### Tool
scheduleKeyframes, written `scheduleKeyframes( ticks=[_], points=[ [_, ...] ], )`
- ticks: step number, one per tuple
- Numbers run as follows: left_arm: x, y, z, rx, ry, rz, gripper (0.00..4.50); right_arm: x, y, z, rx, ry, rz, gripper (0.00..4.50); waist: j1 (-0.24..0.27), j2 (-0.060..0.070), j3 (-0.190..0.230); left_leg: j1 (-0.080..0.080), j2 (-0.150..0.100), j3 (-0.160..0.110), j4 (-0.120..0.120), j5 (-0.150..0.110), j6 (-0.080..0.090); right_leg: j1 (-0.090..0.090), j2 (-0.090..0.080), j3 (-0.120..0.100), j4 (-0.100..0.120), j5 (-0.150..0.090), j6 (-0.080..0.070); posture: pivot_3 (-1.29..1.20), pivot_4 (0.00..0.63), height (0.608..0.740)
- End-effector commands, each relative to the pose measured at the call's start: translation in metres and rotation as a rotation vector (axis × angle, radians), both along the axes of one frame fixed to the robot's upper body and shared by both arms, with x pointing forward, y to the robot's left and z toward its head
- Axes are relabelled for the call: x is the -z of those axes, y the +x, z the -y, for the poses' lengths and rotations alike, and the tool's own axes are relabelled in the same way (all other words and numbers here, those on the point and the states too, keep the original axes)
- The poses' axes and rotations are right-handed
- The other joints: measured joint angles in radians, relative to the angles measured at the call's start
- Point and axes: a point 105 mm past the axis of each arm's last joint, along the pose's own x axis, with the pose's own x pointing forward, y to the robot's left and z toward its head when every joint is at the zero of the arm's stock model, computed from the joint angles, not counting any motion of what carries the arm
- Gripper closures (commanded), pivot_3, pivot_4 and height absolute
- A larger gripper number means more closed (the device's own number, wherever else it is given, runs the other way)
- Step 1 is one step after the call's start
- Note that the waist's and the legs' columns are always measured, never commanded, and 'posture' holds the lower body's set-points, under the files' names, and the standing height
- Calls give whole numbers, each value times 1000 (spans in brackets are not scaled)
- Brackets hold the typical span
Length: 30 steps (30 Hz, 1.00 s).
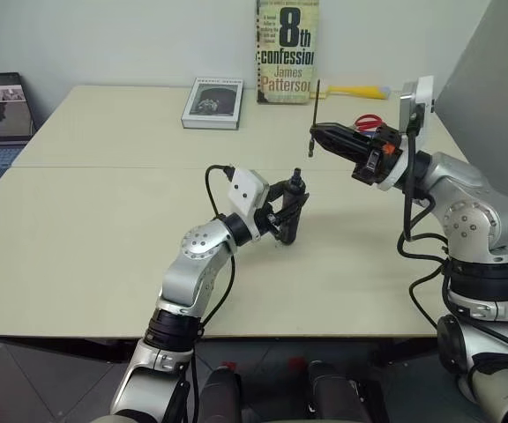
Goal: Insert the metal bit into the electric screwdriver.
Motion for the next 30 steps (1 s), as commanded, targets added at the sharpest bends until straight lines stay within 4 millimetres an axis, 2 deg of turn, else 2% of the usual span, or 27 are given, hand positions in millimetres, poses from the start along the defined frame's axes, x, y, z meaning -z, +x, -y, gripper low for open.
scheduleKeyframes(
  ticks=[1, 9, 30],
  points=[
    [-31, -12, 5, 73, -48, 102, 2844, -19, -7, -2, -33, -6, 85, 4500, 0, 0, 0, 0, 0, 0, 0, 0, 0, 0, 0, 0, 0, 0, 0, 0, 150, 740],
    [-5, -16, 10, 114, 33, 69, 2844, -14, -14, -4, -98, -31, 55, 4500, 0, 0, 0, 0, 0, 0, 0, 0, 0, 0, 0, 0, 0, 0, 0, 0, 150, 740],
    [3, -13, 7, 109, 47, 66, 2845, 2, -21, 2, -155, -55, -29, 4500, 0, 0, 0, 0, 0, 0, 0, 0, 0, 0, 0, 0, 0, 0, 0, 0, 150, 740]
  ],
)
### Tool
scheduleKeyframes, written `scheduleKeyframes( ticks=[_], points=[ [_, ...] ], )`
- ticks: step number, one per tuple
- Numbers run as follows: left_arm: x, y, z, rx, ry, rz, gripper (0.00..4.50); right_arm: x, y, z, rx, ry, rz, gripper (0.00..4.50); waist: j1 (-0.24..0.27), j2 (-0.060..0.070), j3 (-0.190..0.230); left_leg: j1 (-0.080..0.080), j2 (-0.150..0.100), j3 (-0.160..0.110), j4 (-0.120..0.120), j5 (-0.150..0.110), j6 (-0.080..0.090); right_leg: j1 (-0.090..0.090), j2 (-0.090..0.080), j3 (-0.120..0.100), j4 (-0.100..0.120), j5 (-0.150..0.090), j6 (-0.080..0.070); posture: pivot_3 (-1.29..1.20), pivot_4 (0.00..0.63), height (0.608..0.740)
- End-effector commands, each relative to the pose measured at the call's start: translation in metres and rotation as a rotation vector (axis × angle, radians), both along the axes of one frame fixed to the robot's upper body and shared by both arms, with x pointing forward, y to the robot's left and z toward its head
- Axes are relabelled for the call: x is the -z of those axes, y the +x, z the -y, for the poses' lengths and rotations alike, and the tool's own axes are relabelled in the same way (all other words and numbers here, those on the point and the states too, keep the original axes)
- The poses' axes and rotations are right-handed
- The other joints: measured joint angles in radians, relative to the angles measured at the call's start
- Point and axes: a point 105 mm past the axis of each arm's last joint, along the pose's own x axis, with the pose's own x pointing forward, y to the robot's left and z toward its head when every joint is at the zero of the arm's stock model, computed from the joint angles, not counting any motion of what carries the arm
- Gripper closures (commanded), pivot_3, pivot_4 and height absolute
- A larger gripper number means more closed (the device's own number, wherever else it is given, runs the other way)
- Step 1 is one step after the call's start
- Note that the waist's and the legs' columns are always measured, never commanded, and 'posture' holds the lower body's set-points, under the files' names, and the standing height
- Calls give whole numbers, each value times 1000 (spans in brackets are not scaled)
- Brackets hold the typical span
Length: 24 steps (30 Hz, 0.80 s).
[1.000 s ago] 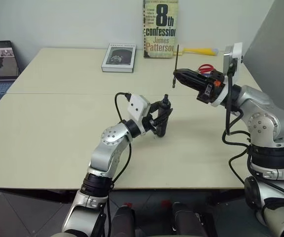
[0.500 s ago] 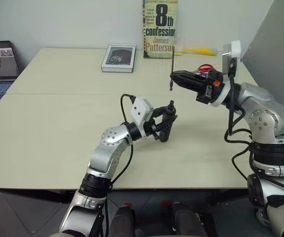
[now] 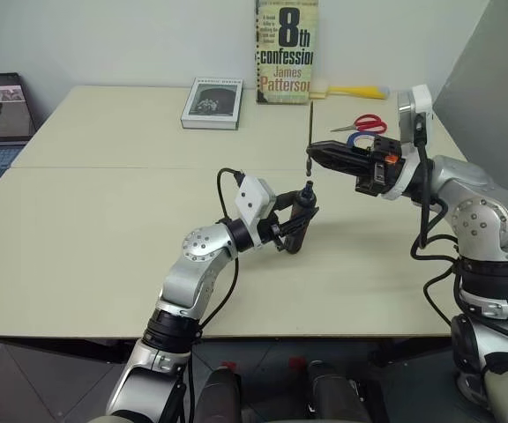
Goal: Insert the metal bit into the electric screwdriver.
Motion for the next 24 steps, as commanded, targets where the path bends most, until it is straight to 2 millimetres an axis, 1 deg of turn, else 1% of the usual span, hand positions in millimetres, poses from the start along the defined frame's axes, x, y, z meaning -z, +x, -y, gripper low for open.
scheduleKeyframes(
  ticks=[1, 14, 24],
  points=[
    [-7, 0, -1, 0, -11, 35, 2845, -9, -6, 2, -17, 12, 49, 4500, 0, 0, 0, 0, 0, 0, 0, 0, 0, 0, 0, 0, 0, 0, 0, 0, 150, 740],
    [-6, 1, -4, -4, -2, 32, 2845, -4, -5, 3, -12, 23, 56, 4500, 0, 0, 0, 0, 0, 0, 0, 0, 0, 0, 0, 0, 0, 0, 0, 0, 150, 740],
    [-6, 0, -6, -1, 11, 37, 2845, 5, -2, 1, -12, 7, 54, 4500, 0, 0, 0, 0, 0, 0, 0, 0, 0, 0, 0, 0, 0, 0, 0, 0, 150, 740]
  ],
)
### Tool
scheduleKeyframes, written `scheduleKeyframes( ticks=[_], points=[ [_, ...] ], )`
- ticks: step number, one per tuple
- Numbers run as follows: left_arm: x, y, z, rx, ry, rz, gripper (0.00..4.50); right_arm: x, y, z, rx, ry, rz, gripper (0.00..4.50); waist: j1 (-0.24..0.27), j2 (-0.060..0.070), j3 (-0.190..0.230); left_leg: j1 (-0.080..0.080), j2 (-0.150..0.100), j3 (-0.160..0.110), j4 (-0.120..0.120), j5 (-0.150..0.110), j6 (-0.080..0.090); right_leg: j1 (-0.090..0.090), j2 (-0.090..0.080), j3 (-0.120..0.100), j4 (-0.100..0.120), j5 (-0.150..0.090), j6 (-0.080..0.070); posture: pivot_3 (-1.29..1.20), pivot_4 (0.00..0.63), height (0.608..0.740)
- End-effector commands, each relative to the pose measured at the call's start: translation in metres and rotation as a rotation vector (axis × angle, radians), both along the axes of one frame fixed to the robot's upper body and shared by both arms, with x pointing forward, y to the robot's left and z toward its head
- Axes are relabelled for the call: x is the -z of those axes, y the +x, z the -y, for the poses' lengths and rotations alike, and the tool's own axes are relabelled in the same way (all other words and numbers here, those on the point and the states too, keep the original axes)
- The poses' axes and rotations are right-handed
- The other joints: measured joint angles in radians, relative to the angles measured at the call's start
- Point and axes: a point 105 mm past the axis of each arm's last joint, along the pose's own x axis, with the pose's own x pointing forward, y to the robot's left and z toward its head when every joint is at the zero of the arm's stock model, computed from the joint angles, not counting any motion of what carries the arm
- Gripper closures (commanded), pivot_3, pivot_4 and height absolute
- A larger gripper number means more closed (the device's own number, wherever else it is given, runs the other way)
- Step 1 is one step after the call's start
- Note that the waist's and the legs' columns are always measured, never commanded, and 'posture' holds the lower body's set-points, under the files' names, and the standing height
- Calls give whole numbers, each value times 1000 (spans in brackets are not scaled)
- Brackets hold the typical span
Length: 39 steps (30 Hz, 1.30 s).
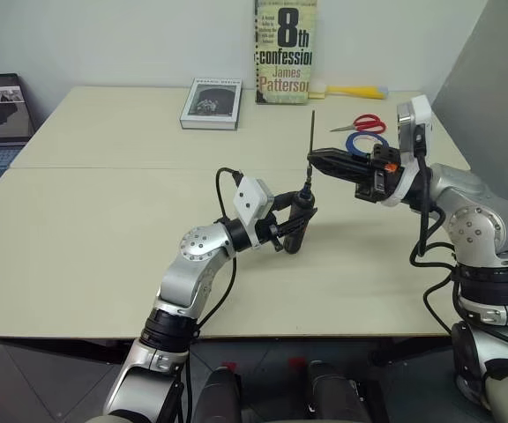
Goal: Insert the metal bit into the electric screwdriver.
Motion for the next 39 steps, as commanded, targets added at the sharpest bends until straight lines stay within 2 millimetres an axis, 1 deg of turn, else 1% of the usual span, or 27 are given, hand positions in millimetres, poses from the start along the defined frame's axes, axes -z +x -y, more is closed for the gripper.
scheduleKeyframes(
  ticks=[1, 7, 19, 29, 39],
  points=[
    [-7, 0, -3, -2, 3, 34, 2845, -5, -1, 1, -6, 3, 40, 4500, 0, 0, 0, 0, 0, 0, 0, 0, 0, 0, 0, 0, 0, 0, 0, 0, 150, 740],
    [-6, -1, -3, -3, 6, 32, 2845, -5, 0, 1, -5, 5, 47, 4500, 0, 0, 0, 0, 0, 0, 0, 0, 0, 0, 0, 0, 0, 0, 0, 0, 150, 740],
    [-5, 0, -3, -8, 6, 27, 2845, 2, 2, 2, 5, -20, 61, 4500, 0, 0, 0, 0, 0, 0, 0, 0, 0, 0, 0, 0, 0, 0, 0, 0, 150, 740],
    [-5, 0, -4, -8, 8, 28, 2845, -1, 3, 2, 10, -12, 78, 4500, 0, 0, 0, 0, 0, 0, 0, 0, 0, 0, 0, 0, 0, 0, 0, 0, 150, 740],
    [-5, 1, -5, -10, 7, 26, 2845, 8, 0, 3, 1, -43, 73, 4500, 0, 0, 0, 0, 0, 0, 0, 0, 0, 0, 0, 0, 0, 0, 0, 0, 150, 740]
  ],
)
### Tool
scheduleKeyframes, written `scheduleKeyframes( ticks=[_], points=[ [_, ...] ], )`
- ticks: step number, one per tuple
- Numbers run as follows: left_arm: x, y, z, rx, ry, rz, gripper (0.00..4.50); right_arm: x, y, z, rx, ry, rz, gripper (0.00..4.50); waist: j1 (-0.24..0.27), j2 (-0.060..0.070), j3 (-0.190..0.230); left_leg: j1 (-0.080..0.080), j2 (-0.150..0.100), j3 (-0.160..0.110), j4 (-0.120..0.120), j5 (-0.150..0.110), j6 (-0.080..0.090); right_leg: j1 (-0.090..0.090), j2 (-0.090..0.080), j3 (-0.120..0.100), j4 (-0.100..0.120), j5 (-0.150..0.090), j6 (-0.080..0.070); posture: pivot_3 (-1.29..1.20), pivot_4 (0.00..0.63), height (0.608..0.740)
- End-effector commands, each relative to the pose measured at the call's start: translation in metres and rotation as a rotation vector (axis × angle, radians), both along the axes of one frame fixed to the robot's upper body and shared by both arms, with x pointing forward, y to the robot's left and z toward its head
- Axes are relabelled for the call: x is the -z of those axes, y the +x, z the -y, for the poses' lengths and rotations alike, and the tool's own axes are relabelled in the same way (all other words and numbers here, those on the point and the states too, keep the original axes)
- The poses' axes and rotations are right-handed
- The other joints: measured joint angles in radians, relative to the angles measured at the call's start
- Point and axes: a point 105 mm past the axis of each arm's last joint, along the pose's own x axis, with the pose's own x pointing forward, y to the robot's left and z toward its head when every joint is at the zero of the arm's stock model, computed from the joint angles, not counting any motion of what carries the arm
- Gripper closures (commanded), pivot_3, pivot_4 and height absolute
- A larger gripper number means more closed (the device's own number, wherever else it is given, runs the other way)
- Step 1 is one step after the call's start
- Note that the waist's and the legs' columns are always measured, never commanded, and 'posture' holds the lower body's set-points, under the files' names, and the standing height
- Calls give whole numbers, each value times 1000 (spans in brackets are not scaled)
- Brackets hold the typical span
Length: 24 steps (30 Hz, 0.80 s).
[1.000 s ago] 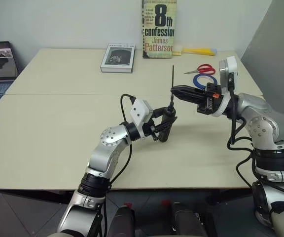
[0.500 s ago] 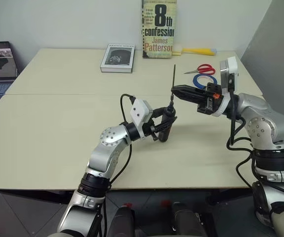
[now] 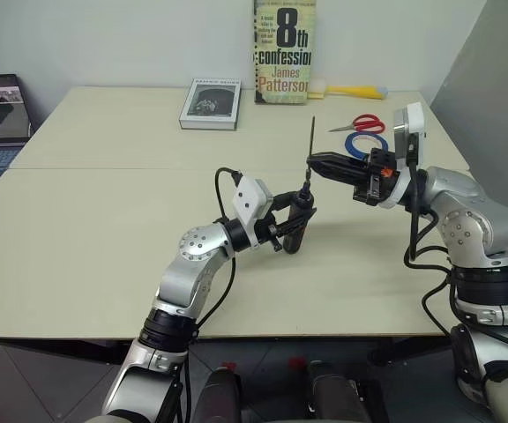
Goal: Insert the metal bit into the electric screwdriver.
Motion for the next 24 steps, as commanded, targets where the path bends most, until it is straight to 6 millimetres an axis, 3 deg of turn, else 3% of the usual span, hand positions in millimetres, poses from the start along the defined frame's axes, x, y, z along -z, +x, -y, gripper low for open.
scheduleKeyframes(
  ticks=[1, 12, 24],
  points=[
    [-6, 0, -4, -8, 2, 26, 2845, 2, -5, 1, -14, -25, 16, 4500, 0, 0, 0, 0, 0, 0, 0, 0, 0, 0, 0, 0, 0, 0, 0, 0, 150, 740],
    [-6, -1, -2, 5, 7, 30, 2845, 11, -5, 8, -68, -140, -9, 4500, -2, 0, 0, 1, 0, 0, 0, 0, 0, 0, 0, 0, 0, -1, -2, 0, 150, 740],
    [-5, -2, -2, 11, 17, 37, 2846, 1, 3, 13, -152, -257, 3, 4500, -2, 0, 0, 1, 0, 0, 0, 0, 0, 1, 0, 0, 0, -1, -2, 0, 150, 740]
  ],
)
